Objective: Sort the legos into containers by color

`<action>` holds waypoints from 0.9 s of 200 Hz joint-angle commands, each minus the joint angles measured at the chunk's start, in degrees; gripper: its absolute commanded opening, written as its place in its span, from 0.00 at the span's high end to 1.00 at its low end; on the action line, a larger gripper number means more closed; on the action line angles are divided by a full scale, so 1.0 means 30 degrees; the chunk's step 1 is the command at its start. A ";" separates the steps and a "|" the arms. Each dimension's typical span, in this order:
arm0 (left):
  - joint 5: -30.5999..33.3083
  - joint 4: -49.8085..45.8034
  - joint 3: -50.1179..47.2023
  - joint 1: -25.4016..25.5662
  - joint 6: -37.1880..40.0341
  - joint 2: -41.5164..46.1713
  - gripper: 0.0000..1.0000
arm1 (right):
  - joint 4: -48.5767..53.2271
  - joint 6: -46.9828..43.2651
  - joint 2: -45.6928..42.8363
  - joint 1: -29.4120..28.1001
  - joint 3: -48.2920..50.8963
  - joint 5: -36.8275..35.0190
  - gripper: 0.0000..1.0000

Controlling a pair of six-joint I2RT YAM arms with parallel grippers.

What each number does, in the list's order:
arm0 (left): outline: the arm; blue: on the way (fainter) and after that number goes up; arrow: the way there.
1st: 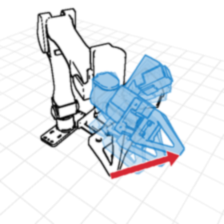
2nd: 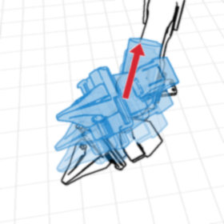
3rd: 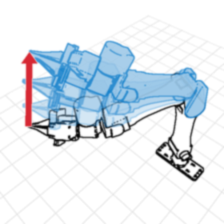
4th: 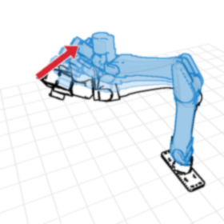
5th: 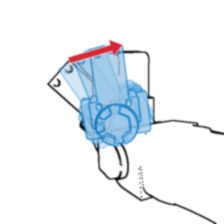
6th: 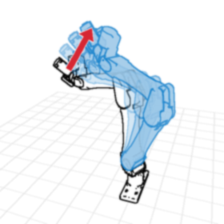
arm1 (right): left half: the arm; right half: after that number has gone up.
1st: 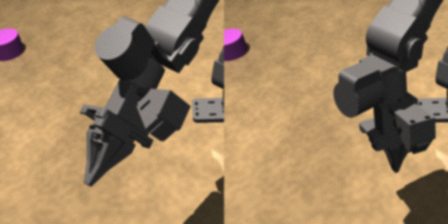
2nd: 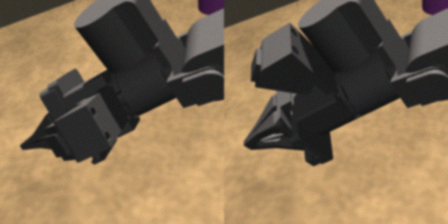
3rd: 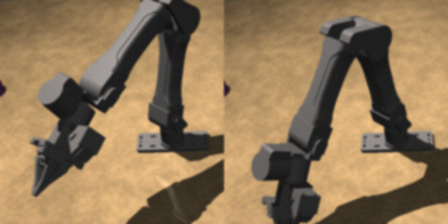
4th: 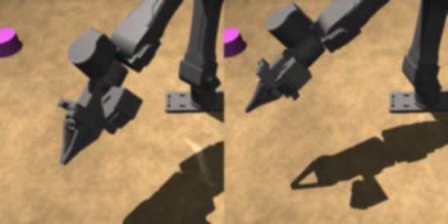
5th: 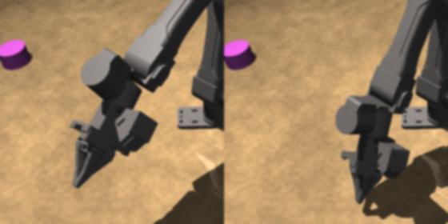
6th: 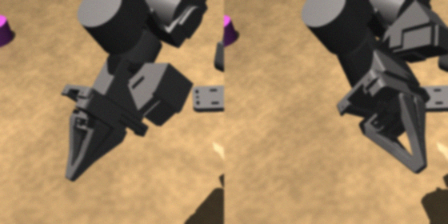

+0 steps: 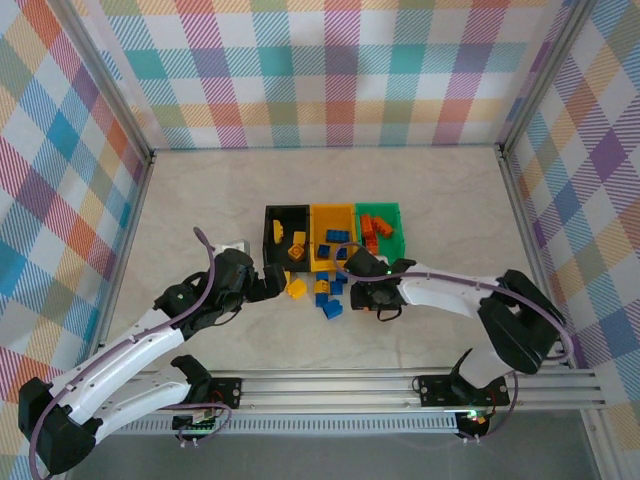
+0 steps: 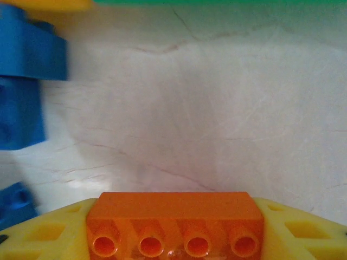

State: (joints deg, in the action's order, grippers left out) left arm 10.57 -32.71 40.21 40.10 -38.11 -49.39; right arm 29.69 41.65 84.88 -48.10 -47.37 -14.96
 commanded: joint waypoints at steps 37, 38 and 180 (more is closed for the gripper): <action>-0.0507 -0.0293 -0.0574 0.0023 0.0152 0.0608 0.00 | 0.0401 -0.3030 -0.1696 0.4100 -0.5102 0.0971 0.51; -0.0520 -0.0276 -0.0601 0.0023 0.0158 0.0625 0.00 | 0.0393 -0.3081 -0.1562 0.4192 -0.5202 0.1016 0.51; -0.0920 -0.1083 -0.0852 0.0081 0.0285 0.1680 0.00 | -0.0542 -0.3703 0.0548 0.5221 -0.7064 0.2908 0.09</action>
State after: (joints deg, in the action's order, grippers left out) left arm 7.01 -34.48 37.69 40.10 -37.89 -45.63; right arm 29.21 32.05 95.29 -28.58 -74.41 -9.82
